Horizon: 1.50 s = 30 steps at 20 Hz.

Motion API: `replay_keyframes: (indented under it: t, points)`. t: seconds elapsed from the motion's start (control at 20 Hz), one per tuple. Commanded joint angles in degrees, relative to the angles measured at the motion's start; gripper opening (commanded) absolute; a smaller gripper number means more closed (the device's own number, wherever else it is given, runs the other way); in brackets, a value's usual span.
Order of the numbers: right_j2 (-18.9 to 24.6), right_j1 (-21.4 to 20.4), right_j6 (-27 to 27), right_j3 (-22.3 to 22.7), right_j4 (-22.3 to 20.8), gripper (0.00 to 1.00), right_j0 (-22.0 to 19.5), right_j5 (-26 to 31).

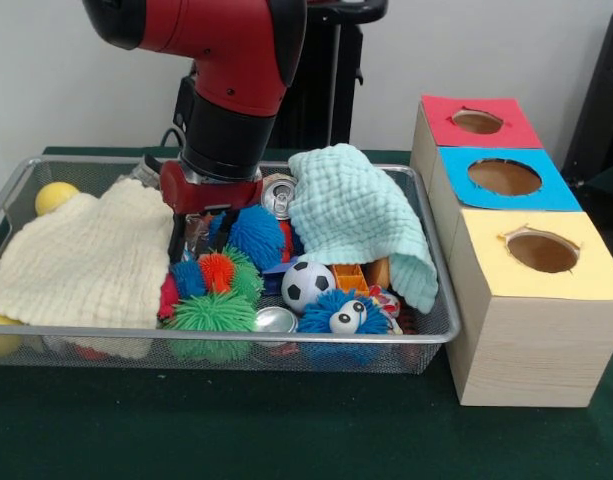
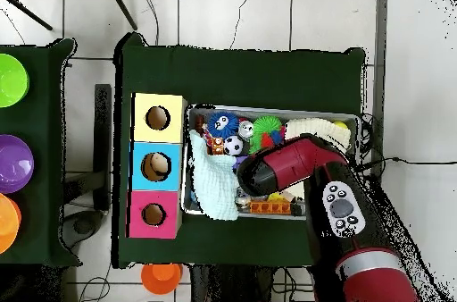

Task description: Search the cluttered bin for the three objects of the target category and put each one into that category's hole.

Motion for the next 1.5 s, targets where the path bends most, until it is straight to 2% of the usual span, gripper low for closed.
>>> replay_keyframes:
  t: [0.05,0.55,0.6,1.3,1.5]
  points:
    - [-2.10,3.33,-1.36,-3.99,-3.99,1.00,1.64,2.72]
    - [-2.42,4.12,-4.35,-5.93,-0.89,1.00,3.74,7.52]
    - [-2.41,4.16,-4.58,-5.98,-0.61,0.00,3.82,7.79]
    - [-3.09,3.62,-4.93,-5.05,-0.97,0.00,4.00,7.57]
    - [-3.21,1.55,-5.62,-3.85,-0.24,0.00,4.02,8.55]
